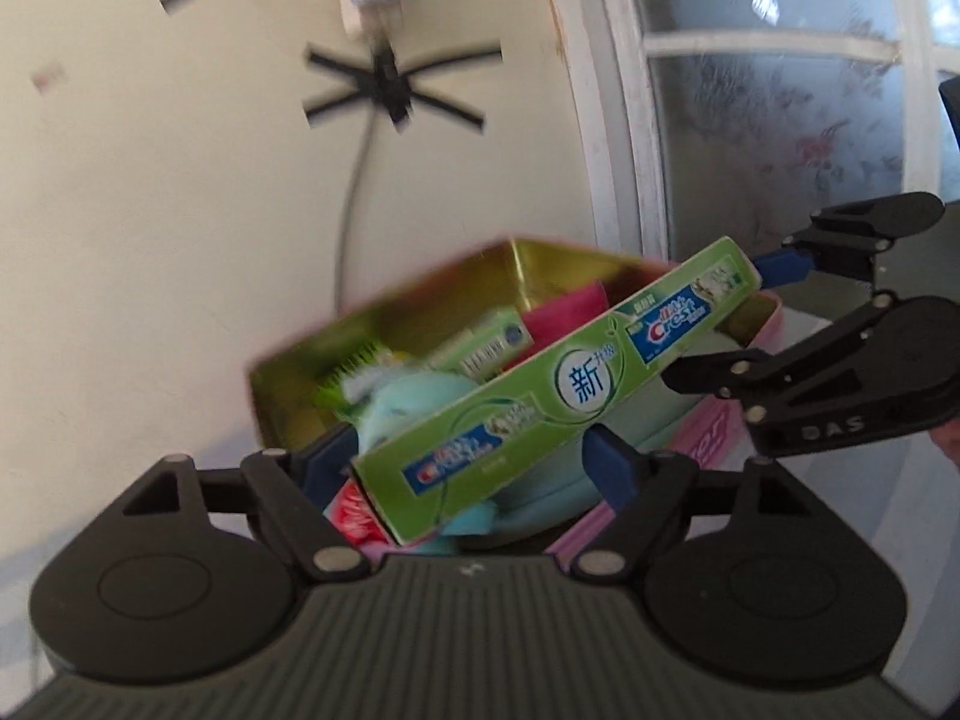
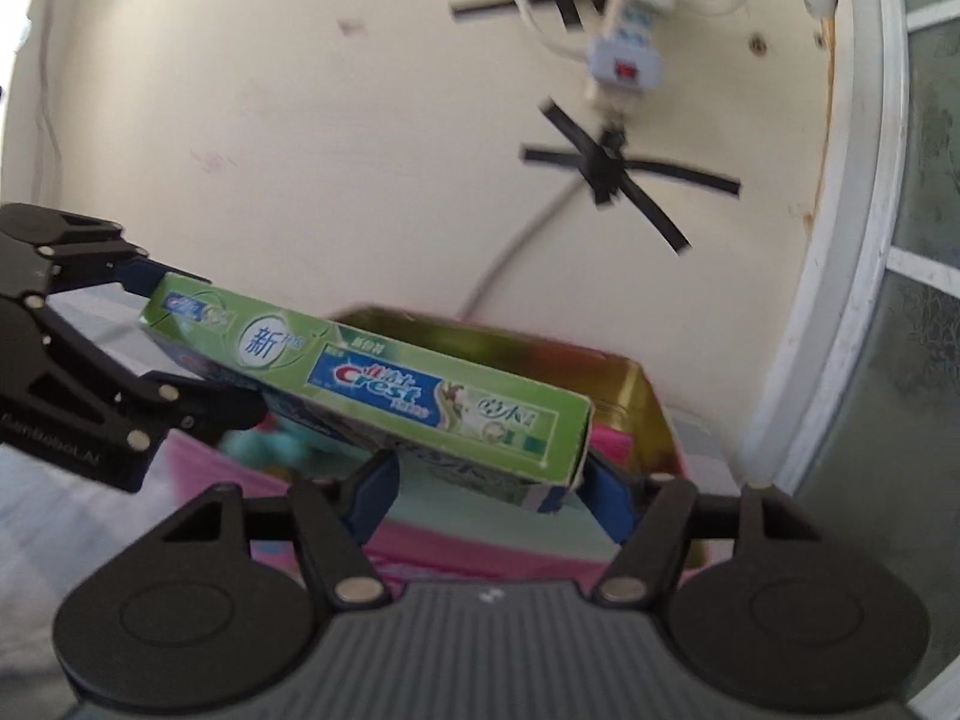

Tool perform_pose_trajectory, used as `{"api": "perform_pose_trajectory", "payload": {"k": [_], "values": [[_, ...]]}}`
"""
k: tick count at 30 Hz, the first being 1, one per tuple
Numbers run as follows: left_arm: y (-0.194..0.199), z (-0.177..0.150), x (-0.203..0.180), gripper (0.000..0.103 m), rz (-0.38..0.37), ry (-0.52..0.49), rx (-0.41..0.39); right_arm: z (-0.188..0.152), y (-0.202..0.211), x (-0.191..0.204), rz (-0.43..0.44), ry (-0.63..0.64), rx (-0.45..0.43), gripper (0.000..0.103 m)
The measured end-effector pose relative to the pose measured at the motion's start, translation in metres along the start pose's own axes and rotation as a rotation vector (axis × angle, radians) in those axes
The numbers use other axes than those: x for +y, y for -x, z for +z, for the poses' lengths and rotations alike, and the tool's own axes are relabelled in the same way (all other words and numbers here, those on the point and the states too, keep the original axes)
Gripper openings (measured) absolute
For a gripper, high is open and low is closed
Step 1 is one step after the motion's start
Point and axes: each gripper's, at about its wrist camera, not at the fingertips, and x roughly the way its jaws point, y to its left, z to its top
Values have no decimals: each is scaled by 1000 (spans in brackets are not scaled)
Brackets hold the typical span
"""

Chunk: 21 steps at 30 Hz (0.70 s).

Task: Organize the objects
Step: 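Carry the toothpaste box into the tin with both grippers and release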

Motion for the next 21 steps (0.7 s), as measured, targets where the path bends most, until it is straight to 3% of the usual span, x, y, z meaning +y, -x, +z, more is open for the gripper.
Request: {"api": "perform_pose_trajectory", "payload": {"k": [3, 6, 11, 14, 16, 21], "values": [[-19, 3, -1, 88, 35, 25, 51, -4, -27, -10, -18, -19, 54, 71], [-39, 4, 8, 95, 19, 101, 115, -10, -35, -17, -36, -71, 18, 83], [-49, 9, 4, 96, 96, 102, 126, -15, -32, -25, -34, -175, -28, 86], [-56, 8, 5, 97, 155, 123, 175, -18, -23, -26, -40, -227, -56, 87], [-50, 7, 8, 96, 154, 156, 201, -20, -16, -26, -40, -269, -66, 87], [-7, -8, 3, 96, 136, 171, 164, -28, 15, -20, -22, -357, -115, 89]]}}
